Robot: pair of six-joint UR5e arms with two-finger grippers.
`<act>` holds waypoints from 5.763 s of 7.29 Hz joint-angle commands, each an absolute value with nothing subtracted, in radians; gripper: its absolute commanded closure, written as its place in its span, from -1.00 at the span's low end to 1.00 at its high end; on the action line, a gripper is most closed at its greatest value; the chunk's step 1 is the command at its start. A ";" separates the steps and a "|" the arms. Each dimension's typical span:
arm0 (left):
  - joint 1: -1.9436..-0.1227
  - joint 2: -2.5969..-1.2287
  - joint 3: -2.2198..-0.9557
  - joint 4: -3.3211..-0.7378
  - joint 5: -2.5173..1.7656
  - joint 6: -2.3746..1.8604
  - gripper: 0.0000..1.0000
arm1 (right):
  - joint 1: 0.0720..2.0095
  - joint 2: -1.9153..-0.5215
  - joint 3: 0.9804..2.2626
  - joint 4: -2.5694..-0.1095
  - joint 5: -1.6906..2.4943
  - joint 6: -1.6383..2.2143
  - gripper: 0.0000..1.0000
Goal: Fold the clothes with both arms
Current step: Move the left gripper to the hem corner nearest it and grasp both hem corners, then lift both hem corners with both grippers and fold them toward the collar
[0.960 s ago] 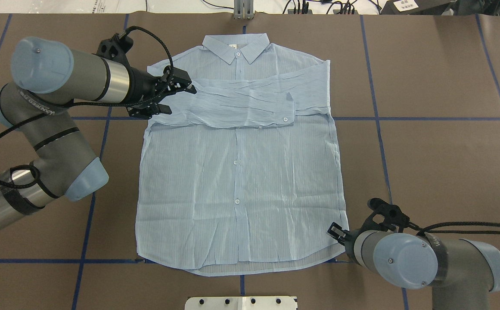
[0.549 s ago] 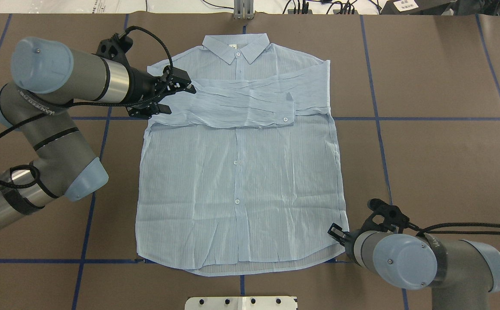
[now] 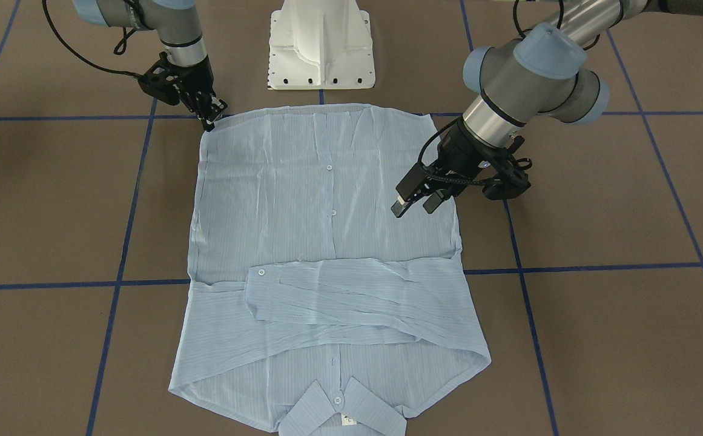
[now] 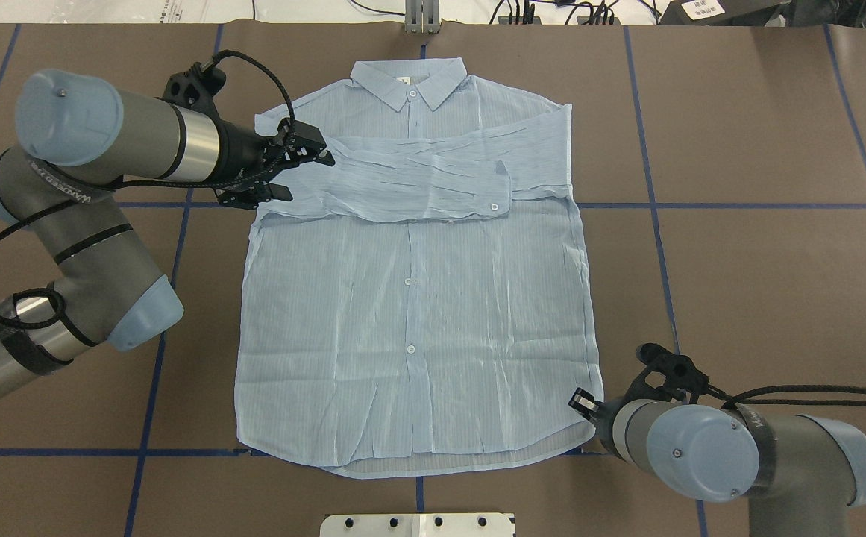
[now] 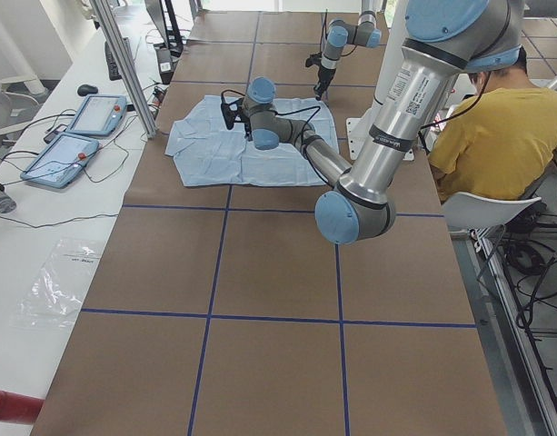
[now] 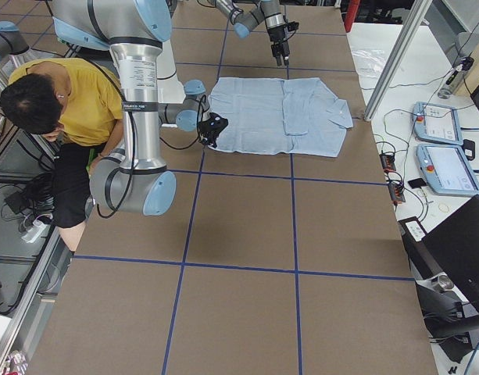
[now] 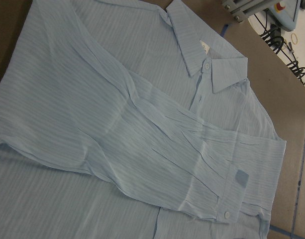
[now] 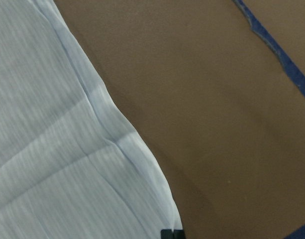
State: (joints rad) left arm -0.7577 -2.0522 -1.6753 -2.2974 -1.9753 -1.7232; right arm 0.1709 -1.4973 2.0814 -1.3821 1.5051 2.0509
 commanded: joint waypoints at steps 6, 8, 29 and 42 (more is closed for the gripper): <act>-0.420 -1.557 -2.036 -2.278 -1.743 -1.801 -1.00 | 0.163 -1.500 2.134 -1.382 1.529 2.046 1.00; -0.325 -1.581 -2.049 -2.173 -1.695 -1.896 -0.98 | 0.161 -1.502 2.128 -1.381 1.537 2.040 1.00; -0.187 -1.609 -2.120 -1.997 -1.640 -1.943 1.00 | 0.141 -1.537 2.213 -1.382 1.536 2.051 1.00; -0.696 -1.925 -2.251 -1.466 -1.827 -1.547 1.00 | 0.546 -1.257 2.260 -1.653 1.534 2.059 1.00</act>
